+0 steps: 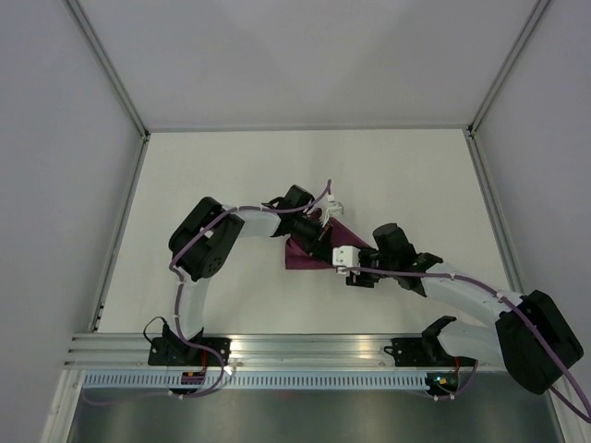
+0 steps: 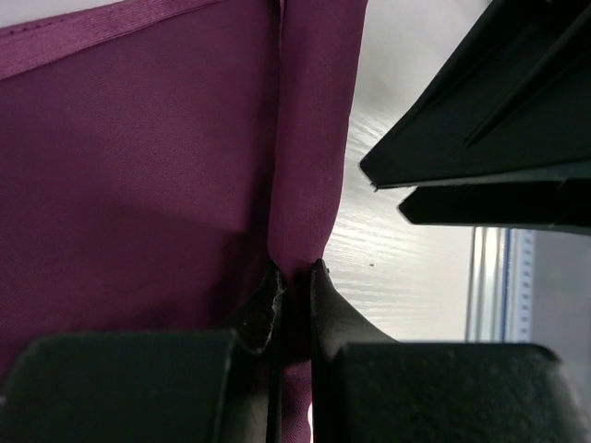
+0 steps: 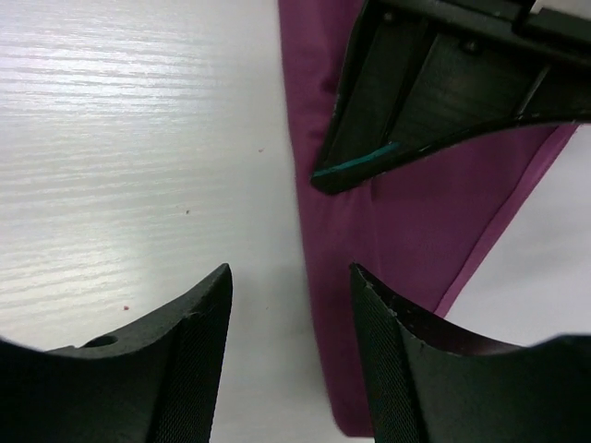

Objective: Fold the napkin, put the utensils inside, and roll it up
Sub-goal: Roll the napkin at the center of the board.

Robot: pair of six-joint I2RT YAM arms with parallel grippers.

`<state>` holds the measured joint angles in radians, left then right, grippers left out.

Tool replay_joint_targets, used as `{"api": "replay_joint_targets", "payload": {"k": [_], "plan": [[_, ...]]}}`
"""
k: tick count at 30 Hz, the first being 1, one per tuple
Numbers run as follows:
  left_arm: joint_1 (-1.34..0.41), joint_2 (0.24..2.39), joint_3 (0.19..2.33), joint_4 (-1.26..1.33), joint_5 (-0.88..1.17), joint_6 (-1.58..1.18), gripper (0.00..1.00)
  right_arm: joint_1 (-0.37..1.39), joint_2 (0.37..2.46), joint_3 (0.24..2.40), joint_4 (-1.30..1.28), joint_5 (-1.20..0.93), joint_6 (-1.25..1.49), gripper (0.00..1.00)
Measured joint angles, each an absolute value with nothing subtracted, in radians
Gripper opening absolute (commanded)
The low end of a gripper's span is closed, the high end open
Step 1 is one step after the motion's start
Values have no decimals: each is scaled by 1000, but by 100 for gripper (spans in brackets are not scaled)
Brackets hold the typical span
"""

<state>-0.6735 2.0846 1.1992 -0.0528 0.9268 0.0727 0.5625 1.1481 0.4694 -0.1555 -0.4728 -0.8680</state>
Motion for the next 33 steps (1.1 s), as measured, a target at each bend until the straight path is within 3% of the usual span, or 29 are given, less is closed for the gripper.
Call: {"api": "replay_joint_targets", "payload": {"k": [14,25,29,33], "plan": [[-664,2143,1238,-148,1041,-14,4,706,1272,471,-39,-331,-884,48],[-662,2148,1245,-181,1038,-37,22,710,1358,542,-74,-327,-883,39],[-662,2148,1245,-186,1032,-38,34,709,1383,569,-99,-328,-888,22],[-659,2135,1244,-193,1023,-43,39,707,1395,607,-157,-341,-892,15]]}}
